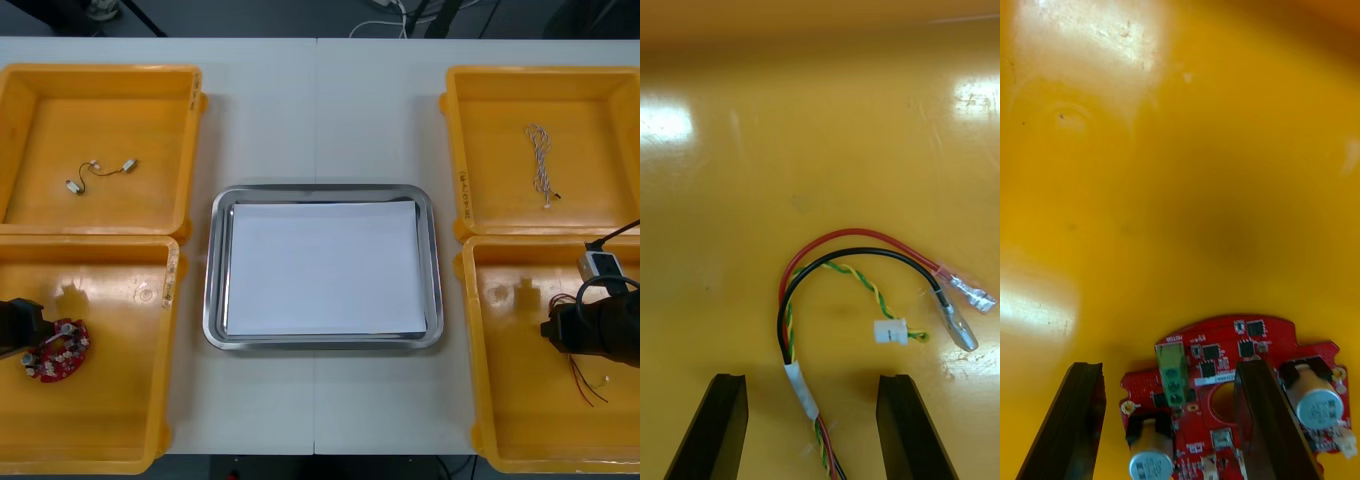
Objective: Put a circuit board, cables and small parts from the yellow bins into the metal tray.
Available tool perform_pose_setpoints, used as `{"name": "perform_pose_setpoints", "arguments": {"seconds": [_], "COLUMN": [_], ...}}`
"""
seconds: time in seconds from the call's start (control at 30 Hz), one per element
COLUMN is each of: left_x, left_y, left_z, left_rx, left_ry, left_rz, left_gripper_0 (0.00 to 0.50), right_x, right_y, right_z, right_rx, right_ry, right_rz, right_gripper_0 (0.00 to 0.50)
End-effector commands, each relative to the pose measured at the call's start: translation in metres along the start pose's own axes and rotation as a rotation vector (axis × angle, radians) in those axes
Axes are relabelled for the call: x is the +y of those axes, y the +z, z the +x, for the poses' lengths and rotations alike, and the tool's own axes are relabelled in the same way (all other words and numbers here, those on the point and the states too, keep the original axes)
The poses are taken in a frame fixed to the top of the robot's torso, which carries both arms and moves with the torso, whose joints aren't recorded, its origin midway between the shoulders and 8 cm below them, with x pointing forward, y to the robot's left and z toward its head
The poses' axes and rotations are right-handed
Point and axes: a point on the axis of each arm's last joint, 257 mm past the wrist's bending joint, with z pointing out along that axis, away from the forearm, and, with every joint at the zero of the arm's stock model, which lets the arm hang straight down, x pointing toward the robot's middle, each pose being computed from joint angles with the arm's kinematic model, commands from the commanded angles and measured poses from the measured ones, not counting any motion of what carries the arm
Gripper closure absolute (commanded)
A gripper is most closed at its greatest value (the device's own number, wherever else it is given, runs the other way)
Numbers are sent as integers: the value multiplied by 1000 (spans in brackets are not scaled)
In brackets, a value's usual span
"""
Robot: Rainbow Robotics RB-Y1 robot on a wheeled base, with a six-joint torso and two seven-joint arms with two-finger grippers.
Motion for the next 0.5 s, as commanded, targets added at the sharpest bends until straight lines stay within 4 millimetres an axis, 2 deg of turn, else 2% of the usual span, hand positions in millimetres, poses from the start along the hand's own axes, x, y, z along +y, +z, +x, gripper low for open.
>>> {"name": "perform_pose_setpoints", "arguments": {"seconds": [0.03, 0.2, 0.37, 0.43, 0.47, 0.5], "left_x": [4, 3, 2, 2, 3, 1], "left_y": [10, 11, 11, 11, 11, 11], "left_z": [12, 14, 15, 14, 14, 14], "left_rx": [12, 16, 19, 16, 18, 18], "left_ry": [-69, -65, -61, -60, -58, -58], "left_rz": [-9, -9, -6, -4, -6, -3], "left_gripper_0": [0, 0, 0, 106, 322, 438], "right_x": [5, 5, 6, 5, 5, 5], "right_y": [-3, -4, -2, -1, 0, -1], "right_z": [-15, -22, -21, -20, -18, -19], "right_rx": [-21, -34, -33, -30, -27, -28], "right_ry": [-41, -48, -50, -51, -51, -49], "right_rz": [18, 26, 36, 41, 43, 42], "right_gripper_0": [0, 0, 0, 0, 0, 0]}}
